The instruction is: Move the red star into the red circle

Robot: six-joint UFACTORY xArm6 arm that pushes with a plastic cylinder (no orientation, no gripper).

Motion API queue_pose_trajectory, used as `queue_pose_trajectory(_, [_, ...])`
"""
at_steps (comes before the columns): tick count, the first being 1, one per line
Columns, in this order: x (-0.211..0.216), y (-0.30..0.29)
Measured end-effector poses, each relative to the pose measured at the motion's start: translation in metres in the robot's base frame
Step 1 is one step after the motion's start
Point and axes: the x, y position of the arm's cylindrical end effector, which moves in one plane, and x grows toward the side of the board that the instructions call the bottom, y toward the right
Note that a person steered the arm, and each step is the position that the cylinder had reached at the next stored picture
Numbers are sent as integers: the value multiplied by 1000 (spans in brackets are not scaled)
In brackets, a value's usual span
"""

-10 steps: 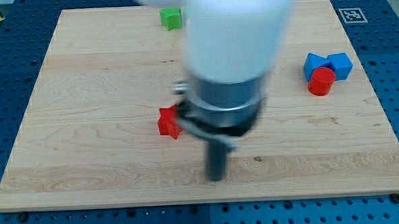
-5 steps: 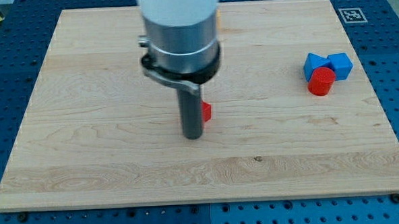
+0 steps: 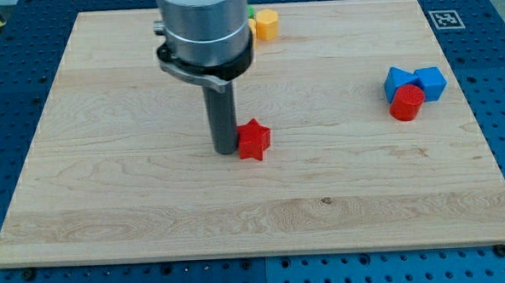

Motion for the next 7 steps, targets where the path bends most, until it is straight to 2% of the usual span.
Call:
queue_pose_trajectory(6, [-3,201])
queue_pose_trajectory(7, [10,206])
